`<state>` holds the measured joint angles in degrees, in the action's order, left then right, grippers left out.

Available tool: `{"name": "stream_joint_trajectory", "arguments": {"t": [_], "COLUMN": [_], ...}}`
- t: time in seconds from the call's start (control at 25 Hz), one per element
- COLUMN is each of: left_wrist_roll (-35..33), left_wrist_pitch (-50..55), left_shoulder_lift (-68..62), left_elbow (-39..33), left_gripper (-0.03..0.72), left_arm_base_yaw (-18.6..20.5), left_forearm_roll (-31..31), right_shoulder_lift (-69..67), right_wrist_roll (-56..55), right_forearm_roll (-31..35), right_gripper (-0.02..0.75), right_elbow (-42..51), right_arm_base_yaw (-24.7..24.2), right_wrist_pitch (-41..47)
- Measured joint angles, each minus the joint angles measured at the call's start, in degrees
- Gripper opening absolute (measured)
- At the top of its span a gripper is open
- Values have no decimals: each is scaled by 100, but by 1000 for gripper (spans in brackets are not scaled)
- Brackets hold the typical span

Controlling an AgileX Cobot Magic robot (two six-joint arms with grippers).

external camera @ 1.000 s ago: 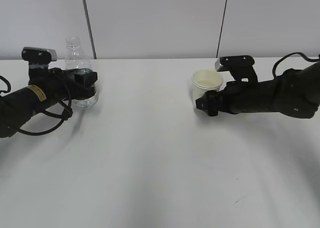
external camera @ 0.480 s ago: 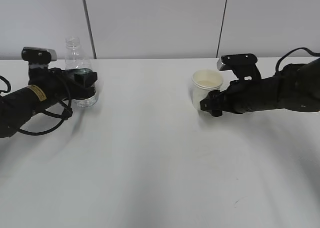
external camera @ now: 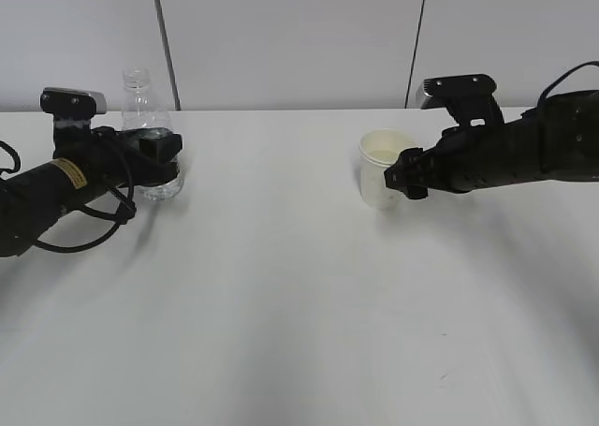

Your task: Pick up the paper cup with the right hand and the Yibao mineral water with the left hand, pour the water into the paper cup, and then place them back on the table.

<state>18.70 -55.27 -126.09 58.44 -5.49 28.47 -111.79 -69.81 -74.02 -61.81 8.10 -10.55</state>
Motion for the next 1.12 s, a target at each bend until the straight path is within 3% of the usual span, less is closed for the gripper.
{"name": "stream_joint_trajectory", "arguments": {"t": [0.2,0.44,0.52,1.12], "left_wrist_roll": [0,0,0,0], "left_wrist_pitch": [41,229,237,349], "left_shoulder_lift": [0,-11,-11,518], "left_elbow": [7,7,7,-22], "left_gripper": [388,548,569,582], "left_arm_base_yaw": [0,0,0,-5], "left_forearm_roll": [0,-91,-120,-94], "right_shoulder_lift": [144,347,406,799], "right_wrist_roll": [-487,-1029,-1128,-1350], "right_forearm_roll": [-494,-1048,-1154,-1419], "right_gripper": [586,586,586,586], "right_elbow": [0,0,0,11], "right_arm_base_yaw": [0,0,0,0], "right_wrist_pitch": [0,0,0,0]}}
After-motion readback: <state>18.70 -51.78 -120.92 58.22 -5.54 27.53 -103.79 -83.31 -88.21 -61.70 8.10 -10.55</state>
